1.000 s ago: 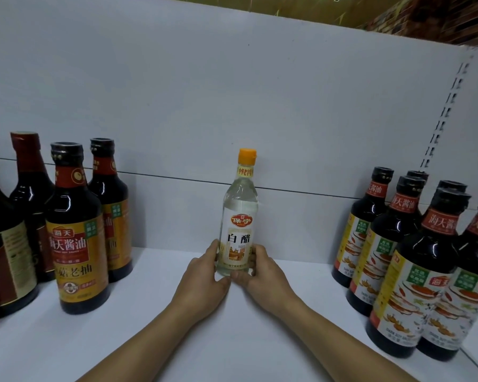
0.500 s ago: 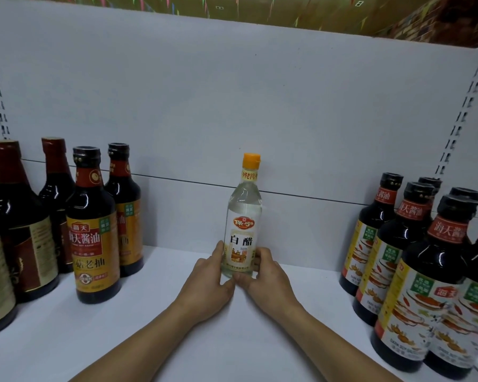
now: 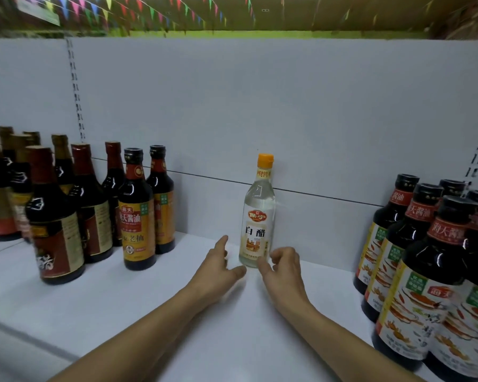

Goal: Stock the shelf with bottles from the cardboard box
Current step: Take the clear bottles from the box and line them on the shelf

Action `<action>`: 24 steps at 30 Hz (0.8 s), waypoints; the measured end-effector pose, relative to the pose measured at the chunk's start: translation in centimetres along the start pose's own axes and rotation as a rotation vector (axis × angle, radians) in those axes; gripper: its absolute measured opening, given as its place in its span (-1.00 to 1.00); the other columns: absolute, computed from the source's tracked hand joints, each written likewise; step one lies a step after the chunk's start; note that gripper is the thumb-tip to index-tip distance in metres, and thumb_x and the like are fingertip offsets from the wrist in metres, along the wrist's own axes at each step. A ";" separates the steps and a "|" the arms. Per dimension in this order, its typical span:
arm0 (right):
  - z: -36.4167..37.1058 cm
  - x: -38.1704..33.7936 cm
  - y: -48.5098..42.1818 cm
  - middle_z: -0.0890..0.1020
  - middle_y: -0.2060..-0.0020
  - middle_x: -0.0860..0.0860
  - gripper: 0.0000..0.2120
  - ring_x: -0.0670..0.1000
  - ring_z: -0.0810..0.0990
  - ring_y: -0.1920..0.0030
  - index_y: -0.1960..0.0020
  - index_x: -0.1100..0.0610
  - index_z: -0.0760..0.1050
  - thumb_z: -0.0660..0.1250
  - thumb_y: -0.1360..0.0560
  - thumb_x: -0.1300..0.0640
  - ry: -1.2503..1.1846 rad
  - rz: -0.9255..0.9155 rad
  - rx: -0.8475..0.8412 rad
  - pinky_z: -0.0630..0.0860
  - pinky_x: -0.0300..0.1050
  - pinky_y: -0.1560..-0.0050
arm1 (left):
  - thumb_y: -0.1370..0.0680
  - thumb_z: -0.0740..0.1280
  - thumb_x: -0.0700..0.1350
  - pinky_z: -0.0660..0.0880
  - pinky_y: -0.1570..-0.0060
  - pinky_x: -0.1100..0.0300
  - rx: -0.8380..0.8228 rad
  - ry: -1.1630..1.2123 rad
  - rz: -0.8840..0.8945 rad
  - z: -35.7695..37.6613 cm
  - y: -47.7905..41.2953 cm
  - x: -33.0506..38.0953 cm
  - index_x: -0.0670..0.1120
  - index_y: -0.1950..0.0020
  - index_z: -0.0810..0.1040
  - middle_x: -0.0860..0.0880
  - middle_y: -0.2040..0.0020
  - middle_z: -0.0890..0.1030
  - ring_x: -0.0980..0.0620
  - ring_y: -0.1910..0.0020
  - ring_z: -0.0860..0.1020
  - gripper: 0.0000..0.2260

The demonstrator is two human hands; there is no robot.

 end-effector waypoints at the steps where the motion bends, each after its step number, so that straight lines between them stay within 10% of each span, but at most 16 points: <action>1: -0.1 -0.6 0.8 0.44 -0.14 -0.06 -0.79 0.01 0.50 -0.20 -0.10 0.05 0.34 0.35 -0.61 0.03 -0.039 -0.014 -0.022 0.41 -0.16 -0.06 | -0.60 0.41 -0.02 0.42 -0.38 0.09 0.041 -0.010 0.004 -0.2 0.7 0.3 0.08 -0.66 0.05 -0.06 -0.53 0.34 -0.02 -0.44 0.42 -0.26; 8: -0.1 -6.8 4.5 0.63 0.11 -0.11 -0.95 -0.16 0.59 0.09 -0.03 0.04 0.56 0.32 -0.63 0.12 -0.238 -0.250 -0.227 0.45 -0.30 0.07 | -0.60 0.40 -0.04 0.57 -0.04 0.29 0.312 0.043 0.117 -3.3 7.6 3.5 0.09 -0.36 0.48 0.09 -0.18 0.61 0.19 -0.16 0.56 -0.67; 24: 11.5 -22.3 21.4 0.67 0.00 -0.12 -0.86 -0.14 0.64 0.01 -0.13 0.02 0.57 0.27 -0.65 0.18 -0.295 -0.775 -0.885 0.57 -0.25 0.05 | -0.63 0.35 -0.16 0.52 0.07 0.47 0.929 0.026 -0.011 -15.4 29.9 -1.0 0.06 -0.23 0.56 0.19 -0.08 0.67 0.32 -0.05 0.62 -0.80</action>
Point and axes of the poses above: each hand's wrist, its own y-axis away from the middle knuckle, its own z-axis out of the palm, x = y × z, the point moved 2 cm from there along -y, towards the middle knuckle
